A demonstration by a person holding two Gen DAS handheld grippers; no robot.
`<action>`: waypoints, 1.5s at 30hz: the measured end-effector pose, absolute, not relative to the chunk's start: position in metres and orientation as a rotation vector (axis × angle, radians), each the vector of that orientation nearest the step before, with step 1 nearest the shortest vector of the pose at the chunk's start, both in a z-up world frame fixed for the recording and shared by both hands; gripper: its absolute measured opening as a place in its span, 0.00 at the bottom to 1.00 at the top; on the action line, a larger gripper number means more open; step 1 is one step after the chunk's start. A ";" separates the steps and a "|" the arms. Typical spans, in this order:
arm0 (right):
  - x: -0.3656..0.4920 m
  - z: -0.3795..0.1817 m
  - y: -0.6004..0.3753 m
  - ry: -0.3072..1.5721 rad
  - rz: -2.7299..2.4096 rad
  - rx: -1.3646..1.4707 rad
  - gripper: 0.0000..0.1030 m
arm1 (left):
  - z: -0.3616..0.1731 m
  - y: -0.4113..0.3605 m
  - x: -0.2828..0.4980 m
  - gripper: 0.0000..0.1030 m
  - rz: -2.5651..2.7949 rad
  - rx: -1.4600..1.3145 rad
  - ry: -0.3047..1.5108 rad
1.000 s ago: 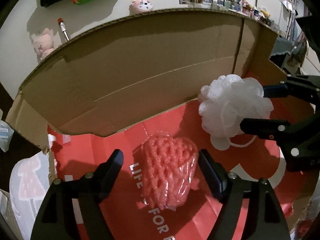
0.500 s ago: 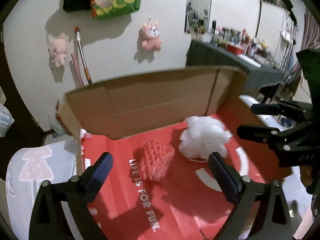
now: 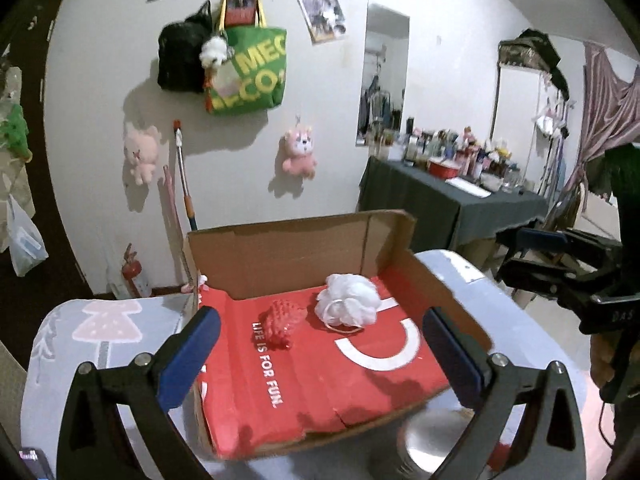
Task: Organize soft objects
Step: 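Withdraw both grippers from the box back toward the remaining items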
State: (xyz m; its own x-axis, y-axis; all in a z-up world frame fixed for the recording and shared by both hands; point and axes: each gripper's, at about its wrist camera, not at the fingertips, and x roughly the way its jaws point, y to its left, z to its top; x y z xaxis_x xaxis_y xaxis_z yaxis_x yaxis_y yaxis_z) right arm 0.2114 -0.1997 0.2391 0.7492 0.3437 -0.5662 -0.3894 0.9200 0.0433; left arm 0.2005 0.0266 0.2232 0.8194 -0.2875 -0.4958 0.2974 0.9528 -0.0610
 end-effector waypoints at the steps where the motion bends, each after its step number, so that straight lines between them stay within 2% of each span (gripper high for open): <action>1: 0.198 0.242 -0.201 0.584 0.397 -0.077 0.87 | 0.225 0.027 0.191 1.00 -0.313 0.018 0.511; 9: 0.111 0.241 -0.212 0.463 0.400 -0.053 0.88 | 0.223 0.033 0.102 1.00 -0.341 -0.017 0.380; 22: 0.005 0.174 -0.207 0.339 0.294 -0.084 0.90 | 0.166 0.034 0.016 1.00 -0.279 -0.083 0.311; 30: -0.003 0.117 -0.207 0.396 0.248 -0.075 0.90 | 0.118 0.027 0.008 1.00 -0.234 -0.036 0.357; 36: 0.013 0.075 -0.206 0.494 0.257 -0.051 0.90 | 0.077 0.025 0.019 1.00 -0.222 -0.033 0.466; 45: 0.027 0.055 -0.201 0.544 0.290 -0.028 0.90 | 0.058 0.043 0.034 1.00 -0.149 -0.015 0.535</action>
State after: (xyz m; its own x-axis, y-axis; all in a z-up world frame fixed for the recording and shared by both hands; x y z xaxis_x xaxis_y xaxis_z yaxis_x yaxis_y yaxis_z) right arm 0.0266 -0.2009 0.0553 0.8158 0.2650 -0.5140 -0.2797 0.9588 0.0504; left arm 0.0343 0.0429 0.0583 0.8495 -0.1451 -0.5072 0.1371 0.9891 -0.0534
